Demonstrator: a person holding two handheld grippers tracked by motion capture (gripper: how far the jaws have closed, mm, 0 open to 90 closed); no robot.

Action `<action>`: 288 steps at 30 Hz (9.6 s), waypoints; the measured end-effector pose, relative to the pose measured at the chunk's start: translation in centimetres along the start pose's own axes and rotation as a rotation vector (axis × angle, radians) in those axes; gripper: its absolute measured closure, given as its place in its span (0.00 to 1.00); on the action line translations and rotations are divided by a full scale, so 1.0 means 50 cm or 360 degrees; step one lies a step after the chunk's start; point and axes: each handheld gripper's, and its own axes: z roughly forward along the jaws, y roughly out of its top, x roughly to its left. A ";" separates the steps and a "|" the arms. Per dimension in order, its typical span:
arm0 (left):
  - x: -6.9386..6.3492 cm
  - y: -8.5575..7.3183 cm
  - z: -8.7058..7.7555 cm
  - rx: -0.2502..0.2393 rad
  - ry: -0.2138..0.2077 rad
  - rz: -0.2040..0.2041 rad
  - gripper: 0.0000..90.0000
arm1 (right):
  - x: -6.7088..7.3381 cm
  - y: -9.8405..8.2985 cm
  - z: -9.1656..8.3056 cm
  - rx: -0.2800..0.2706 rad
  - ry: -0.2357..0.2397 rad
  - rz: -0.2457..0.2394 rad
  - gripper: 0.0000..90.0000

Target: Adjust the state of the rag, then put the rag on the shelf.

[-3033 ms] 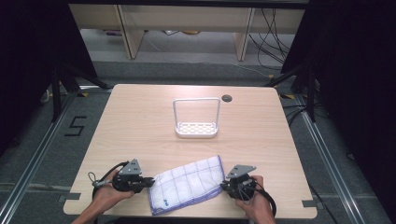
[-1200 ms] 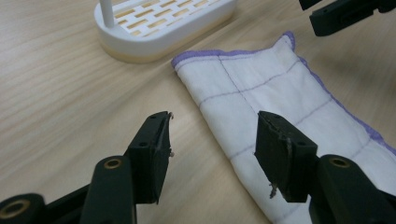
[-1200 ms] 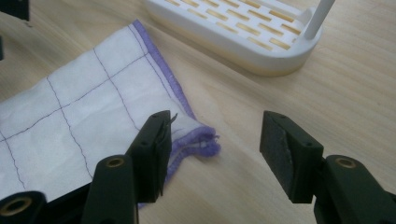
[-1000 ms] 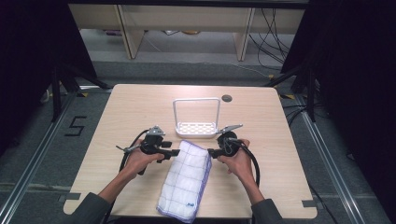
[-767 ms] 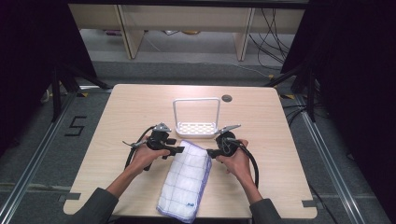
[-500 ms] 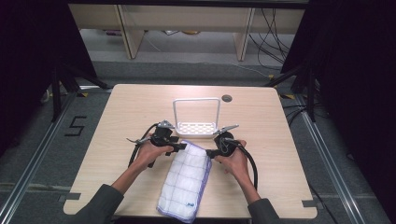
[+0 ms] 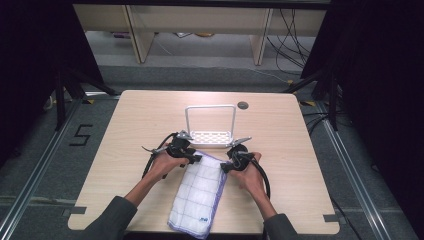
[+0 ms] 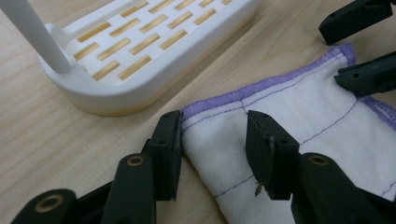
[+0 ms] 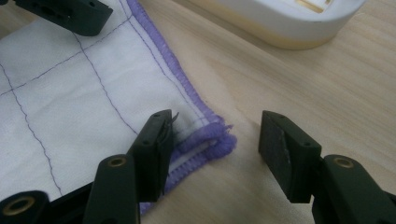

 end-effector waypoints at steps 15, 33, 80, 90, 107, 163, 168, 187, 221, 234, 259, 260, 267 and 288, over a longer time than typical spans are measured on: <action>-0.007 -0.003 0.002 -0.0019 -0.0069 0.0070 0.91 | -0.013 0.002 -0.021 -0.0096 0.0038 0.0089 0.53; -0.011 -0.002 -0.002 -0.0035 -0.0043 0.0083 0.92 | -0.002 -0.001 0.005 -0.0077 0.0156 -0.0042 0.93; -0.003 0.032 -0.114 -0.0339 -0.0060 0.0010 0.93 | -0.013 0.089 -0.050 -0.0274 0.0244 -0.0211 0.95; -0.023 0.047 -0.142 -0.0390 -0.0075 0.0051 0.92 | -0.005 0.095 -0.082 -0.0321 0.0234 -0.0258 0.95; -0.060 0.071 -0.204 -0.0471 -0.0108 0.0144 0.92 | 0.012 0.100 -0.155 -0.0425 0.0262 -0.0284 0.95; -0.055 0.270 -0.358 -0.0724 0.0052 0.0185 0.93 | -0.012 0.257 -0.365 -0.0814 0.0175 -0.0293 0.95; -0.037 0.295 -0.361 -0.0729 0.0080 0.0167 0.93 | -0.018 0.280 -0.367 -0.0822 0.0157 -0.0278 0.95; 0.013 0.360 -0.370 -0.0802 0.0132 0.0080 0.93 | -0.056 0.369 -0.368 -0.0895 0.0157 -0.0224 0.95; 0.152 0.326 -0.174 -0.0715 0.0154 -0.0082 0.92 | -0.145 0.413 -0.144 -0.0573 -0.0037 -0.0064 0.94; 0.155 0.308 -0.156 -0.0607 0.0150 -0.0190 0.79 | -0.163 0.399 -0.105 -0.0442 -0.0075 -0.0027 0.76; 0.151 0.266 -0.233 -0.0550 0.0163 -0.0302 0.51 | -0.153 0.369 -0.185 -0.0465 -0.0044 -0.0037 0.62; 0.148 0.264 -0.235 -0.0552 0.0161 -0.0310 0.50 | -0.151 0.365 -0.183 -0.0520 -0.0038 -0.0044 0.61; 0.134 0.247 -0.246 -0.0549 0.0114 -0.0308 0.44 | -0.141 0.341 -0.206 -0.0487 -0.0005 -0.0003 0.55; 0.070 0.172 -0.280 -0.0563 0.0025 -0.0233 0.36 | -0.108 0.275 -0.240 -0.0596 0.0052 -0.0006 0.47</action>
